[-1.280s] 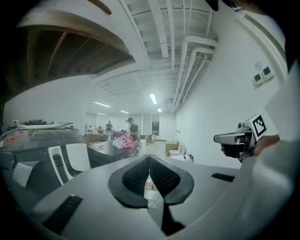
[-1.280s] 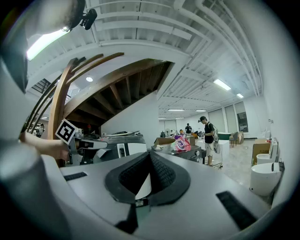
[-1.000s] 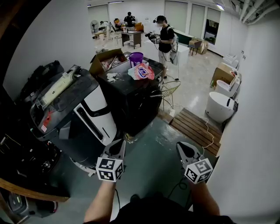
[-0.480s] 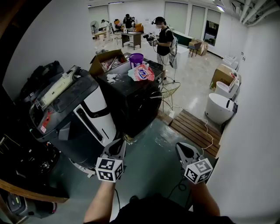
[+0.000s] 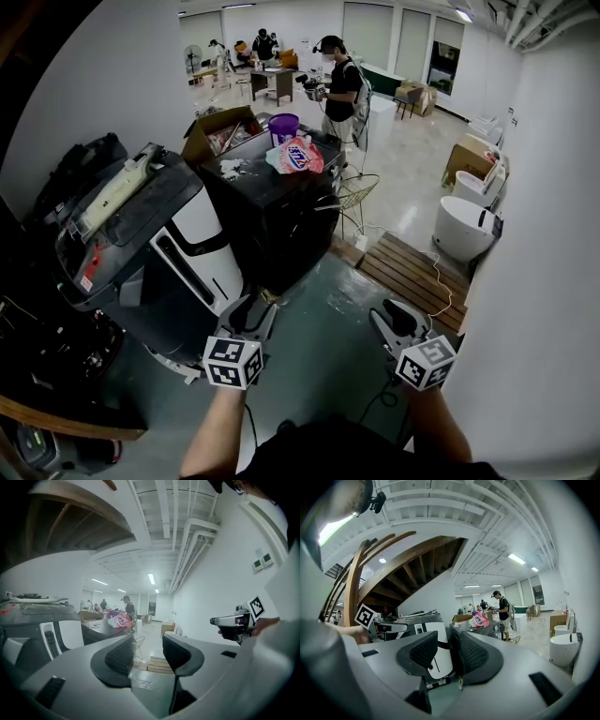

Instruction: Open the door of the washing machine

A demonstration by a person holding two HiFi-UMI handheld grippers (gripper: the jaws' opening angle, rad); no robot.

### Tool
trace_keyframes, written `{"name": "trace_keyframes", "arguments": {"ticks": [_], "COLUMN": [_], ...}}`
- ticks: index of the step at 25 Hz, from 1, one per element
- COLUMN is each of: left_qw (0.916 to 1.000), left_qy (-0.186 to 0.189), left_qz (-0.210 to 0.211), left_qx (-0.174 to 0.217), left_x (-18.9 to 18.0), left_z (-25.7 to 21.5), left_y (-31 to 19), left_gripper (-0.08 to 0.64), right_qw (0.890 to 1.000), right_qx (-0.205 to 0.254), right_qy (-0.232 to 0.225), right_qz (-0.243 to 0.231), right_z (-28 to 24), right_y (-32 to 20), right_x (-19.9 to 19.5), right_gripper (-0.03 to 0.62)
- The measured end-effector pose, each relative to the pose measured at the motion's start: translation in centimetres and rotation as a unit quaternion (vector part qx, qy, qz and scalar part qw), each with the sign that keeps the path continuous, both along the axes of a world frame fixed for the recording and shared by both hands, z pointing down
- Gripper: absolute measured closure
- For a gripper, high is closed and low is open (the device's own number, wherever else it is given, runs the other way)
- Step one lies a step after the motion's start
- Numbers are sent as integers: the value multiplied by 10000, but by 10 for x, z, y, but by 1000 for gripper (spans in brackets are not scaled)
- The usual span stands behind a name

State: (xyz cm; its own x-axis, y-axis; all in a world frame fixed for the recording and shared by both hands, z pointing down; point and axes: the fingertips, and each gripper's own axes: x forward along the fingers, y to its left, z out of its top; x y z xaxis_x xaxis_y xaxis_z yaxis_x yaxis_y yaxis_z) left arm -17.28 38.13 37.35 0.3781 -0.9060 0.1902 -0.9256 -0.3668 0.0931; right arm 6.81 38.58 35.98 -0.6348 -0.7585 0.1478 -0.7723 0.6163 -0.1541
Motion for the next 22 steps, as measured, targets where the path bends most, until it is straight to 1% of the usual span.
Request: {"name": "trace_keyframes", "arguments": {"ticks": [6, 9, 13, 15, 20, 22], "left_qw": [9999, 9998, 9996, 9995, 9992, 9990], "left_qy": [51, 68, 87, 75, 124, 176], "left_qz": [87, 157, 121, 103, 139, 134], "left_qx": [-48, -100, -227, -284, -364, -396], "left_x": [-5, -12, -27, -36, -50, -54], "left_z": [2, 5, 10, 14, 21, 24], "left_y": [-2, 0, 4, 7, 18, 21], "left_gripper": [301, 289, 218, 181, 132, 121], "right_qw": [10000, 9999, 9997, 9994, 9988, 9983], "right_qx": [-76, -131, -208, -260, -408, -480], "right_qy": [-8, 17, 27, 22, 17, 39], "right_qz": [8, -72, -152, -228, -265, -326], "right_z": [3, 7, 10, 12, 20, 23], "right_y": [0, 1, 3, 6, 19, 24], "right_x": [-10, -22, -39, -51, -73, -80], "right_gripper": [339, 302, 239, 222, 140, 121]}}
